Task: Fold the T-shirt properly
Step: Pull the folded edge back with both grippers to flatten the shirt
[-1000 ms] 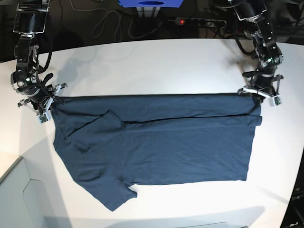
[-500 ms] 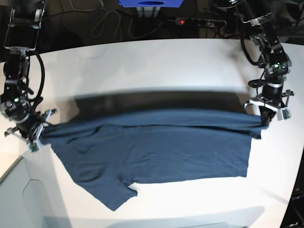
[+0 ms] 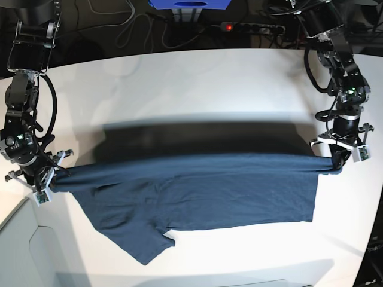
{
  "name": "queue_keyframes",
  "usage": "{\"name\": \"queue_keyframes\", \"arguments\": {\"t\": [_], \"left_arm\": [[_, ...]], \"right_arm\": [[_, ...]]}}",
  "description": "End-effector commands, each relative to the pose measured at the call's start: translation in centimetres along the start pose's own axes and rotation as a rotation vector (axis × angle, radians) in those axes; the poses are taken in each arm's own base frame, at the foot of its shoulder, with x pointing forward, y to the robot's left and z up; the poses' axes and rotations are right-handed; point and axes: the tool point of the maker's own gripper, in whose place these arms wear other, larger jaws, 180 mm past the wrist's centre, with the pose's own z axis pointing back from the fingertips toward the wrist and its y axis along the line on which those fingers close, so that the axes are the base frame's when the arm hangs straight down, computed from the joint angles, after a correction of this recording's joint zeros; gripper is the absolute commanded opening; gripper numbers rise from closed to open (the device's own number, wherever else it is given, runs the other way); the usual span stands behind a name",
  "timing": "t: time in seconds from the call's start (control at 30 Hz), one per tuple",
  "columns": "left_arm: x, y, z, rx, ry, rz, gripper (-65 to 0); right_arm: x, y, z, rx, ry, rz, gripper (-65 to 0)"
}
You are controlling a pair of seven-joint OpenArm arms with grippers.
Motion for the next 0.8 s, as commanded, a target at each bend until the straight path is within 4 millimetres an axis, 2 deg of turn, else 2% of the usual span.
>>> {"name": "queue_keyframes", "arguments": {"t": [0.0, 0.17, 0.2, 0.23, 0.4, 0.6, 0.77], "left_arm": [[1.7, 0.5, 0.1, 0.010, -0.054, -0.012, -65.0], [3.0, 0.3, 0.5, 0.007, -0.087, -0.022, -65.0], [3.2, 0.3, 0.6, 0.007, -0.093, -0.026, -65.0], [2.8, 0.3, 0.8, 0.007, -0.081, -0.030, -65.0], [-1.0, 0.6, 2.1, 0.008, 0.028, -0.040, -65.0], [-5.9, 1.9, 4.9, 0.027, 0.157, -0.062, -65.0], [-8.5, 3.8, 7.2, 0.084, 0.217, -0.034, -65.0]], "right_arm": [[1.9, -1.5, 0.7, -0.036, -0.058, 0.009, -64.9], [2.4, -1.4, 1.2, -0.042, -0.074, 0.020, -64.9], [2.3, -1.3, 1.3, -0.041, -0.073, 0.023, -64.9], [1.3, -0.8, 1.3, -0.033, -0.055, 0.025, -64.9], [-3.1, 1.8, 1.7, 0.016, 0.025, 0.049, -64.9], [-7.4, 5.8, 3.6, 0.086, 0.065, 0.081, -64.9], [-10.3, 6.3, 5.5, 0.081, 0.108, 0.058, -64.9]]}}
